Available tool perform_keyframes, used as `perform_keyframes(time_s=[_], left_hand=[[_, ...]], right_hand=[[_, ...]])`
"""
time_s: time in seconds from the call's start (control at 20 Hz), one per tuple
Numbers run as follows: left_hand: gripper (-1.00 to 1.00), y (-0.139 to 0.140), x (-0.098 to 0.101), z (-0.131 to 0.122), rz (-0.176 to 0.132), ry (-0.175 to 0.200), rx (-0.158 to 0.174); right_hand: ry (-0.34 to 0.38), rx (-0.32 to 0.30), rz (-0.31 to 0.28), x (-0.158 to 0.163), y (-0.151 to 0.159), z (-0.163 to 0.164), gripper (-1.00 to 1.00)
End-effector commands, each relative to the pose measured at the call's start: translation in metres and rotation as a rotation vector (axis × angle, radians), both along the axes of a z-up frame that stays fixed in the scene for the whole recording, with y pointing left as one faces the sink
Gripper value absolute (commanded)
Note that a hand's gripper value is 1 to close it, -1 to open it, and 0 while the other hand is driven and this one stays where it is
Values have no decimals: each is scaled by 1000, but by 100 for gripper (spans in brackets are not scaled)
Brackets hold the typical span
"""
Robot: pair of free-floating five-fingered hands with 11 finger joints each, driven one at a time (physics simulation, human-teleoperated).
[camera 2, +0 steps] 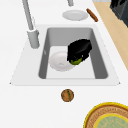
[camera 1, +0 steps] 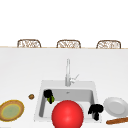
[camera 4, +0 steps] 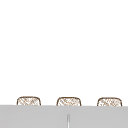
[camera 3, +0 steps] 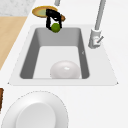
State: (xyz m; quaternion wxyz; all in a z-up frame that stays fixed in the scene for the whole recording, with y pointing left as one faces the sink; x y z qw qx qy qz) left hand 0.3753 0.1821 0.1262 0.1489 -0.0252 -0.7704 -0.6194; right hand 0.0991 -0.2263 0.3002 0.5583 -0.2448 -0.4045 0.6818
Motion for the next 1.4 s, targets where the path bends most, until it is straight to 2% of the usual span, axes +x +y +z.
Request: perform_keyframes(time_s=[0.0, 0.25, 0.5, 1.25, 1.35], left_hand=[[100, 25, -10, 10, -7, -11, -15], [100, 61, -21, 13, 6, 0, -13], [100, 96, -33, 10, 1, 1, -19], [100, 177, -122, 6, 2, 4, -7], [100, 184, -137, 4, 11, 4, -7]], right_hand=[[0, 0, 0, 0, 0, 0, 0], [0, 0, 0, 0, 0, 0, 0], [0, 0, 0, 0, 0, 0, 0], [0, 0, 0, 0, 0, 0, 0], [0, 0, 0, 0, 0, 0, 0]])
